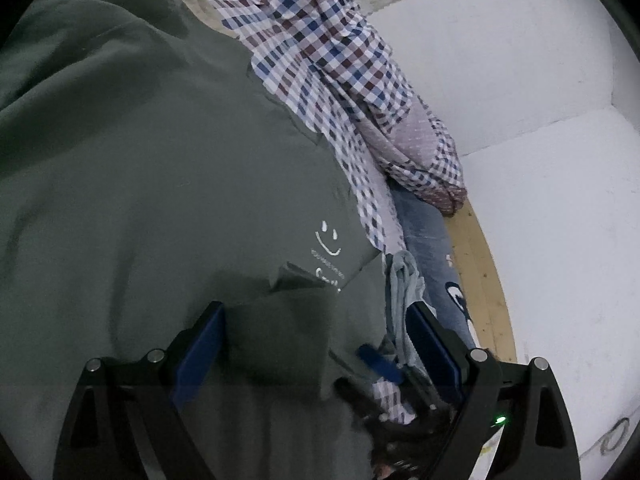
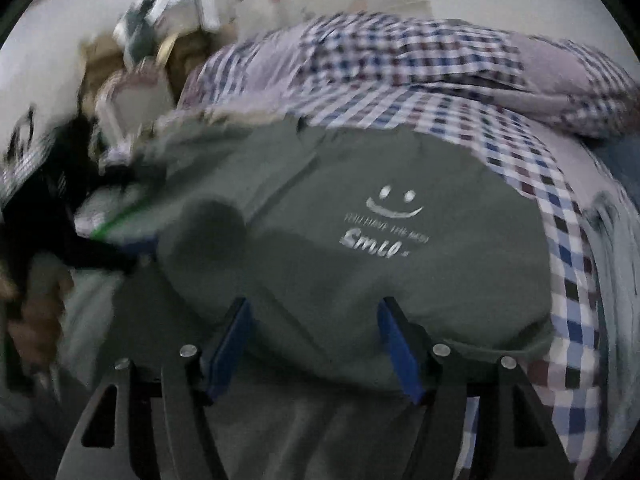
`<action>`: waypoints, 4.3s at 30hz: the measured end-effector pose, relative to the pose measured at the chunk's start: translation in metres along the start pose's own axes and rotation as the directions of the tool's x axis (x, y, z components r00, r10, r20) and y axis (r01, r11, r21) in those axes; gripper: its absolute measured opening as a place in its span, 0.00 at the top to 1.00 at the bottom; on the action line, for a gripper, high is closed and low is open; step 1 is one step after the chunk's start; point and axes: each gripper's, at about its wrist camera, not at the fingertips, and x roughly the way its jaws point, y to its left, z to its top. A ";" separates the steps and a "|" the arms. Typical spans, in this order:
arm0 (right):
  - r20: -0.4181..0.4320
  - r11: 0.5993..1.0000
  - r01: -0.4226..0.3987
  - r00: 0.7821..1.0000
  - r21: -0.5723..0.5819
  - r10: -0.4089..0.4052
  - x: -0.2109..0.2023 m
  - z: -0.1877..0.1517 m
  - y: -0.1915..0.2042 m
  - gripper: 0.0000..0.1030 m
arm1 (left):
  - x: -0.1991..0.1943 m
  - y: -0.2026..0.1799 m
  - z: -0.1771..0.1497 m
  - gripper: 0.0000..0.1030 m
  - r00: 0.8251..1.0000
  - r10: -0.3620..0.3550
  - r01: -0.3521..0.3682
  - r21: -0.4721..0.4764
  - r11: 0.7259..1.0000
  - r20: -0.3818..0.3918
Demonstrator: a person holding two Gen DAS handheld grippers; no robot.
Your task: Fold clothes
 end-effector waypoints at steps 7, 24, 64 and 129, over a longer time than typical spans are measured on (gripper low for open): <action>-0.094 0.967 -0.241 0.968 -0.085 0.234 -0.011 -0.023 -0.002 0.33 | -0.003 -0.001 -0.001 0.13 0.989 -0.150 0.150 -0.007 0.989 -0.013; 0.019 0.931 -0.335 0.942 0.143 0.336 0.005 -0.009 -0.035 0.33 | -0.008 0.008 -0.004 0.27 0.996 -0.085 0.084 -0.026 0.996 -0.034; 0.362 0.939 -0.303 0.903 0.163 0.229 -0.093 0.000 -0.059 0.33 | -0.035 0.010 -0.048 0.87 0.982 0.178 -0.179 -0.014 0.984 -0.069; -0.076 0.935 0.122 0.992 0.333 -0.103 -0.007 -0.016 -0.154 0.84 | -0.089 -0.017 0.108 0.95 0.887 0.332 -0.370 0.067 0.926 0.320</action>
